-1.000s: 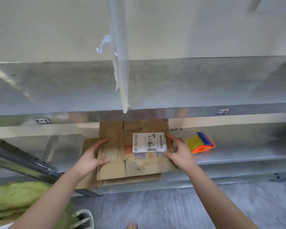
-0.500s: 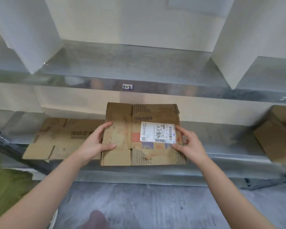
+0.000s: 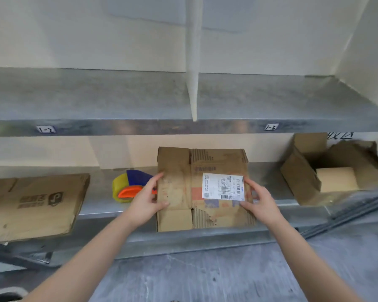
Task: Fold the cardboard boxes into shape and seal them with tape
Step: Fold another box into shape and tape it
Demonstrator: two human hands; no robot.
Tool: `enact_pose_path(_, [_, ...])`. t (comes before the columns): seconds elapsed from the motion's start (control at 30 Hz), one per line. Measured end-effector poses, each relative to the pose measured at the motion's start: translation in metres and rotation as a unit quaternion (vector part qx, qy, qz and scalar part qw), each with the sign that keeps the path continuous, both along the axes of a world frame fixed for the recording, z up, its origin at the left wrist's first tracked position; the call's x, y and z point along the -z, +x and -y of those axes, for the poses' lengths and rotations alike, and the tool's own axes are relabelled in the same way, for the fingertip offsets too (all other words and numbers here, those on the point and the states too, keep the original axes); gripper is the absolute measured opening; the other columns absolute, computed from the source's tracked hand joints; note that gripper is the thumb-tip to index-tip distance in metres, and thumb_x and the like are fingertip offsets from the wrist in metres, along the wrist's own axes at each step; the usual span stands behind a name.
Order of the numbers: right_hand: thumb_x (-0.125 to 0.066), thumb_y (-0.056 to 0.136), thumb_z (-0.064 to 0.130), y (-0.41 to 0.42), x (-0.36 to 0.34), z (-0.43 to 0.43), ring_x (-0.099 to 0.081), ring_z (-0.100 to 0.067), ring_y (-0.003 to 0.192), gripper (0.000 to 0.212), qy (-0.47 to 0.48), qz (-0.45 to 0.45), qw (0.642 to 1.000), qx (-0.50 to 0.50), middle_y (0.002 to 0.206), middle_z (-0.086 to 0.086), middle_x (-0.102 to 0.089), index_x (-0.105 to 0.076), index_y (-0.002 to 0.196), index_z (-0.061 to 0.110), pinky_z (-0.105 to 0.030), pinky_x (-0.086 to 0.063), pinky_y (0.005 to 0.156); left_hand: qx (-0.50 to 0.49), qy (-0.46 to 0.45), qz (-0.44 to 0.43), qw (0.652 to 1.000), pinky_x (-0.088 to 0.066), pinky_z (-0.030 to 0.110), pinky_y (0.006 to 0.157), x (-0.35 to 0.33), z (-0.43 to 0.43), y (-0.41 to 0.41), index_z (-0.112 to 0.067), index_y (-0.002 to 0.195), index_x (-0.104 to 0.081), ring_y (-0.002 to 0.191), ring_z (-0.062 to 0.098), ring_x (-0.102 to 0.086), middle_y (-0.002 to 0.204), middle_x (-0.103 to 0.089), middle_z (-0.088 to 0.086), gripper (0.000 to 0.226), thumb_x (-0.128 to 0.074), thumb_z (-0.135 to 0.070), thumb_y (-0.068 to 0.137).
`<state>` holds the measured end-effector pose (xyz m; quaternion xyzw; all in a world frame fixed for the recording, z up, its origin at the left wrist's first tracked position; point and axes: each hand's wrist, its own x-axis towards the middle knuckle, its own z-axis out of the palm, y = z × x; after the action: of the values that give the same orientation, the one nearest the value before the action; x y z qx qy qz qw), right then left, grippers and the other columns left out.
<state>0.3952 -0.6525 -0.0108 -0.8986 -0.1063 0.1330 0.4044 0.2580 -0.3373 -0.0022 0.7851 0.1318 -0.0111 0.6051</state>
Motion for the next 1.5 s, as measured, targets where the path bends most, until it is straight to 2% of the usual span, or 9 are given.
enact_pose_path(0.2, [-0.08, 0.078, 0.02, 0.028, 0.006, 0.02, -0.051, -0.019, 0.125, 0.078, 0.044, -0.018, 0.998, 0.037, 0.139, 0.004, -0.05, -0.041, 0.143, 0.037, -0.042, -0.045, 0.103, -0.049, -0.025, -0.024, 0.998, -0.056, 0.027, 0.083, 0.006, 0.033, 0.034, -0.055, 0.146, -0.002, 0.104, 0.01, -0.066, 0.124, -0.05, -0.018, 0.106, -0.066, 0.003, 0.085])
enact_pose_path(0.43, [-0.077, 0.082, 0.022, 0.067, 0.014, 0.013, -0.047, -0.021, 0.132, 0.083, 0.081, -0.078, 0.993, 0.025, 0.141, 0.001, -0.052, -0.029, 0.15, 0.026, -0.037, -0.041, 0.104, -0.115, -0.006, -0.032, 0.993, -0.052, 0.036, 0.094, 0.014, 0.049, 0.063, -0.055, 0.146, -0.004, 0.11, 0.013, -0.06, 0.126, -0.05, -0.013, 0.103, -0.066, 0.0, 0.085])
enact_pose_path(0.6, [-0.081, 0.078, 0.02, 0.083, 0.035, 0.017, -0.046, -0.019, 0.133, 0.092, 0.102, -0.135, 0.986, -0.001, 0.143, 0.006, -0.049, -0.025, 0.151, 0.032, -0.038, -0.041, 0.105, -0.122, -0.081, -0.036, 0.989, -0.044, 0.042, 0.103, 0.028, 0.064, 0.071, -0.05, 0.147, -0.006, 0.124, 0.017, -0.048, 0.122, -0.043, -0.026, 0.109, -0.076, -0.005, 0.078])
enact_pose_path(0.73, [-0.083, 0.074, 0.015, 0.093, 0.045, 0.019, -0.045, -0.015, 0.13, 0.097, 0.117, -0.179, 0.976, -0.028, 0.131, 0.015, -0.05, -0.024, 0.146, 0.043, -0.042, -0.038, 0.111, -0.124, -0.108, -0.038, 0.986, -0.038, 0.045, 0.109, 0.037, 0.067, 0.076, -0.056, 0.144, -0.006, 0.132, 0.013, -0.04, 0.135, -0.04, -0.02, 0.102, -0.074, -0.012, 0.081])
enact_pose_path(0.87, [-0.081, 0.077, 0.022, 0.097, 0.05, 0.014, -0.044, -0.005, 0.122, 0.098, 0.134, -0.178, 0.974, -0.046, 0.127, 0.021, -0.046, -0.018, 0.15, 0.039, -0.033, -0.039, 0.106, -0.17, -0.092, -0.012, 0.981, -0.044, 0.037, 0.103, 0.041, 0.068, 0.08, -0.046, 0.144, -0.016, 0.124, 0.002, -0.048, 0.131, -0.047, -0.02, 0.081, -0.062, -0.006, 0.091])
enact_pose_path(1.0, [-0.068, 0.09, 0.018, 0.098, 0.059, 0.006, -0.055, -0.017, 0.119, 0.065, 0.16, -0.168, 0.972, 0.04, 0.122, 0.007, -0.053, -0.035, 0.146, 0.026, -0.012, -0.048, 0.075, -0.199, -0.083, -0.024, 0.976, -0.054, 0.025, 0.077, 0.044, 0.064, 0.08, -0.053, 0.128, -0.027, 0.115, 0.016, -0.057, 0.125, -0.055, -0.008, 0.083, -0.049, 0.016, 0.087])
enact_pose_path(1.2, [-0.07, 0.087, 0.01, 0.091, 0.07, 0.008, -0.057, -0.013, 0.111, 0.065, 0.117, -0.137, 0.983, 0.034, 0.114, 0.011, -0.056, -0.041, 0.143, 0.025, -0.024, -0.048, 0.087, -0.193, -0.105, -0.043, 0.975, -0.053, 0.027, 0.072, 0.05, 0.052, 0.076, -0.058, 0.125, -0.034, 0.112, 0.021, -0.058, 0.129, -0.055, -0.002, 0.085, -0.048, 0.017, 0.089])
enact_pose_path(1.4, [-0.076, 0.083, 0.017, 0.098, 0.052, 0.008, -0.059, 0.0, 0.094, 0.071, 0.108, -0.091, 0.989, 0.042, 0.104, 0.016, -0.058, -0.038, 0.142, 0.031, -0.029, -0.051, 0.086, -0.199, -0.097, -0.033, 0.975, -0.054, 0.026, 0.068, 0.031, 0.047, 0.084, -0.036, 0.136, -0.026, 0.107, 0.023, -0.059, 0.118, -0.059, 0.004, 0.079, -0.05, 0.019, 0.085])
enact_pose_path(1.5, [-0.075, 0.084, 0.018, 0.096, 0.04, 0.007, -0.057, 0.004, 0.093, 0.064, 0.123, -0.056, 0.99, 0.05, 0.105, 0.016, -0.059, -0.042, 0.138, 0.027, -0.032, -0.051, 0.091, -0.229, -0.076, -0.018, 0.97, -0.056, 0.038, 0.078, 0.019, 0.045, 0.094, -0.03, 0.126, -0.028, 0.109, 0.028, -0.058, 0.121, -0.055, 0.01, 0.064, -0.054, 0.011, 0.084])
